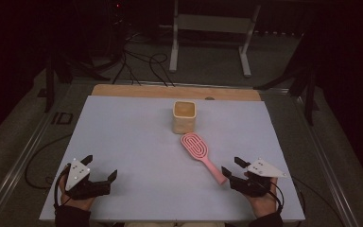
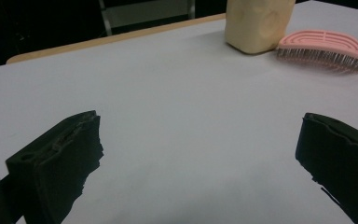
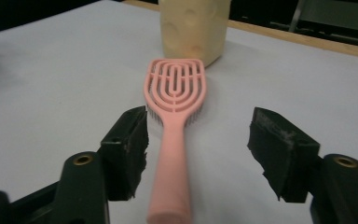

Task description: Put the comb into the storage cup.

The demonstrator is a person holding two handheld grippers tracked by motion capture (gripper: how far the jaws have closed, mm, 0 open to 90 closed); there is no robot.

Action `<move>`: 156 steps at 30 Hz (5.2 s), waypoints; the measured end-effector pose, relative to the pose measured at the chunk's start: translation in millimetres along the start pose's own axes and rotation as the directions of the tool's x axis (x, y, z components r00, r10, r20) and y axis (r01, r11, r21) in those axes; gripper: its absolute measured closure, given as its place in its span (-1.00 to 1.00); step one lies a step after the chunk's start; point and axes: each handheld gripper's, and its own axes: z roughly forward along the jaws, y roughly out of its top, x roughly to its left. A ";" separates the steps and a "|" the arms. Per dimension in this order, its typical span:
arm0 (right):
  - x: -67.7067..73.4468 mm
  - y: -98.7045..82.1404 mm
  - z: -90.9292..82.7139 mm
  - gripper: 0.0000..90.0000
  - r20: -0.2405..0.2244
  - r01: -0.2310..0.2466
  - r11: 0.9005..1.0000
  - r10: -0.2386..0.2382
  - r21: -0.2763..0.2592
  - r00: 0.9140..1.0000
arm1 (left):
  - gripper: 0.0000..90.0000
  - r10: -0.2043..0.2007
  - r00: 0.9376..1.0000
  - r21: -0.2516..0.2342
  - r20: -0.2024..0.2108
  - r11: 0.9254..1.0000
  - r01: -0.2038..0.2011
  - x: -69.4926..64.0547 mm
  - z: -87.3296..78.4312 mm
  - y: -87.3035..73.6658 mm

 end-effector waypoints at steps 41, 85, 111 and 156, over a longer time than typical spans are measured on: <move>-20.9 -13.2 -3.1 -0.79 0.010 -0.055 0.998 0.055 -0.027 0.998 | -1.00 -0.011 0.998 -0.036 0.066 0.999 0.013 -8.8 3.0 1.9; -2.7 42.1 23.7 -0.82 0.003 -0.050 0.967 0.051 0.251 0.999 | -1.00 -0.006 0.999 0.004 0.045 1.000 0.005 -10.7 8.4 -1.4; 16.8 70.7 55.0 -0.82 -0.032 0.038 0.941 -0.029 0.336 0.999 | -1.00 -0.007 0.999 0.004 0.045 1.000 0.006 -11.0 9.3 -1.8; 15.4 64.8 120.0 -0.75 -0.068 0.077 0.795 -0.046 0.602 0.997 | -1.00 0.020 0.999 0.024 0.043 1.000 -0.021 -13.7 11.0 -1.9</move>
